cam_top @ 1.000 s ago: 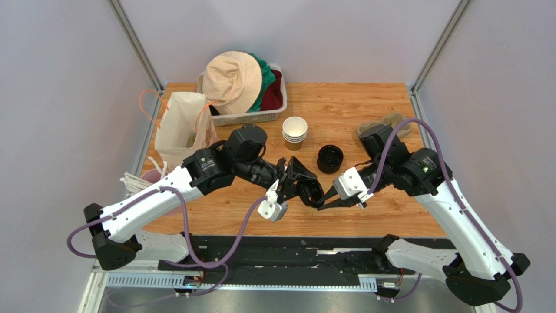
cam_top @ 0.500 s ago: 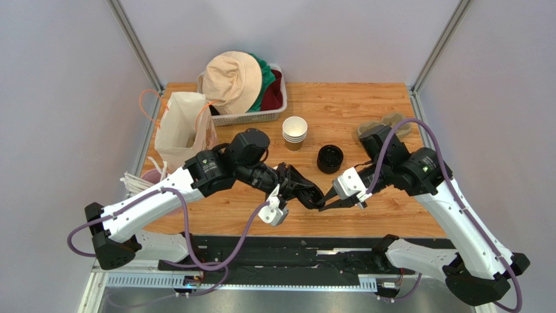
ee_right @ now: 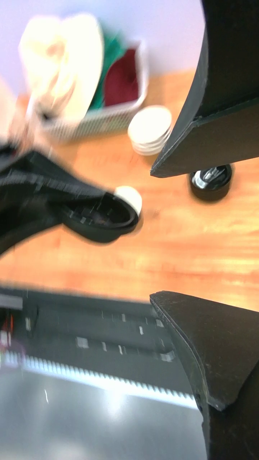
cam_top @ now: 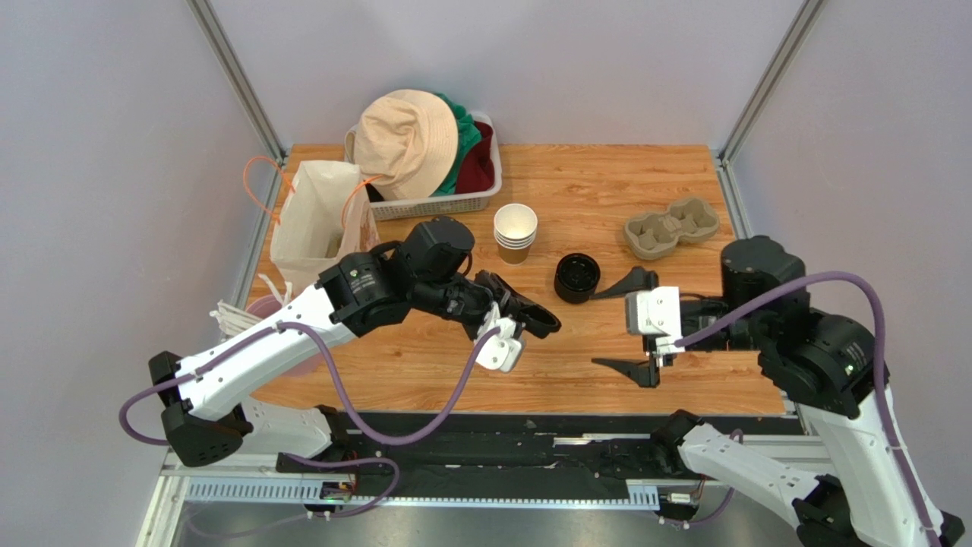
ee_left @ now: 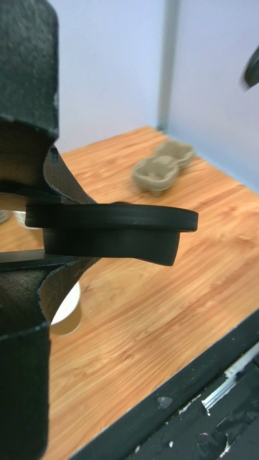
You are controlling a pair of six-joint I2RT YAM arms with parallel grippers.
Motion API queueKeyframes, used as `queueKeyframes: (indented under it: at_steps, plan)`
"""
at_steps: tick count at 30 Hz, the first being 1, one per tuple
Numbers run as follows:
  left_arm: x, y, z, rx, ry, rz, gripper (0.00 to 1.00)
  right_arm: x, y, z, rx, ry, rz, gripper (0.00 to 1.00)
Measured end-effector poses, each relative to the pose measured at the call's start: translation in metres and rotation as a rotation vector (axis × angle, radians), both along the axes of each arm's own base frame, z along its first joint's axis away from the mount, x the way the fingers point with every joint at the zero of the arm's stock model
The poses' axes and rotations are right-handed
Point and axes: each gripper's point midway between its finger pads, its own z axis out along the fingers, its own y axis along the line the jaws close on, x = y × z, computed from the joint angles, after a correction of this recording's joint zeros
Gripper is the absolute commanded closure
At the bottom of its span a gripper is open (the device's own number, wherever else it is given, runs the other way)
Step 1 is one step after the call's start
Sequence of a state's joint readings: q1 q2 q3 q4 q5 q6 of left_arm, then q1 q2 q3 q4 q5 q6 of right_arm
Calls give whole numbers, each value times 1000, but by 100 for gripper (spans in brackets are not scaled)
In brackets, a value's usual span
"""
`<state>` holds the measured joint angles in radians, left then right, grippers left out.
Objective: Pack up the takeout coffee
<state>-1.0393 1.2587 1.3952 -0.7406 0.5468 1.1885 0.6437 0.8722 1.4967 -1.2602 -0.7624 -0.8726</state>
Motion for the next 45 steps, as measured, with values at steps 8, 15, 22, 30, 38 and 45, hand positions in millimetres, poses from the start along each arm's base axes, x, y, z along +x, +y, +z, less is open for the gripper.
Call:
queueKeyframes:
  at_steps: [8,15,22,30,38,45]
  plan:
    - [37,46,3,107,185,424,100,91,-5,14,76,-79,-452,13]
    - [61,115,-45,335,528,805,100,174,7,-6,62,-49,-734,13]
    - [45,105,-127,625,861,772,100,169,15,-18,15,-38,-658,19]
    - [25,108,-129,682,989,719,100,121,-6,-35,-197,-199,-468,23]
    - [75,93,-119,626,894,794,100,126,-11,-104,-584,-448,-384,24]
    - [88,97,-163,766,916,868,100,100,29,-157,-795,-669,-131,27]
